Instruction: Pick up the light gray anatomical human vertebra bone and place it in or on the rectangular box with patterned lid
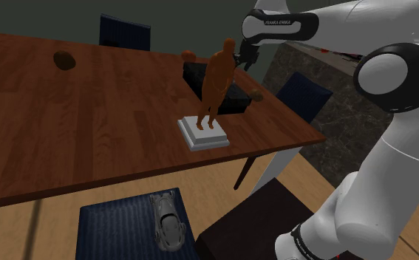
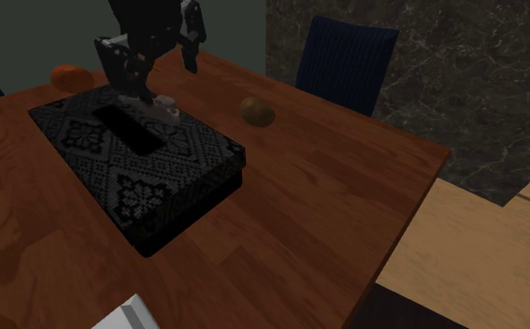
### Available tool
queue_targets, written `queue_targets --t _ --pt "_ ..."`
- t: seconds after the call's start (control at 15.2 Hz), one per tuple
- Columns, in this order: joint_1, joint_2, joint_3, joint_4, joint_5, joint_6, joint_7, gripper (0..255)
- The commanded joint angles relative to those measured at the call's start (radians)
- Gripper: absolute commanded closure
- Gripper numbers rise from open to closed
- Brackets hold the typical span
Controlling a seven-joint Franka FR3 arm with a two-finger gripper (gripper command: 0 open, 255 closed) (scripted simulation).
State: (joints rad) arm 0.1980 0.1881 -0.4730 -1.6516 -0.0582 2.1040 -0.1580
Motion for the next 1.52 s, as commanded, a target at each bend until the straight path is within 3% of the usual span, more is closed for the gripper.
queue_targets --t 0.0,0.46,0.53,1.12,1.19,1.39,1.45 --pt "-0.004 0.013 0.0 -0.006 0.007 0.018 -0.003 0" --pt "-0.004 0.013 0.0 -0.006 0.007 0.018 -0.003 0" --pt "-0.004 0.013 0.0 -0.006 0.007 0.018 -0.003 255" --pt "-0.004 0.013 0.0 -0.006 0.007 0.018 -0.003 255" --pt "-0.004 0.013 0.0 -0.006 0.007 0.018 -0.003 0" --pt "-0.092 0.17 0.064 0.253 0.148 -0.147 -0.402 0" --pt "-0.106 0.189 0.077 0.288 0.158 -0.17 -0.443 0"
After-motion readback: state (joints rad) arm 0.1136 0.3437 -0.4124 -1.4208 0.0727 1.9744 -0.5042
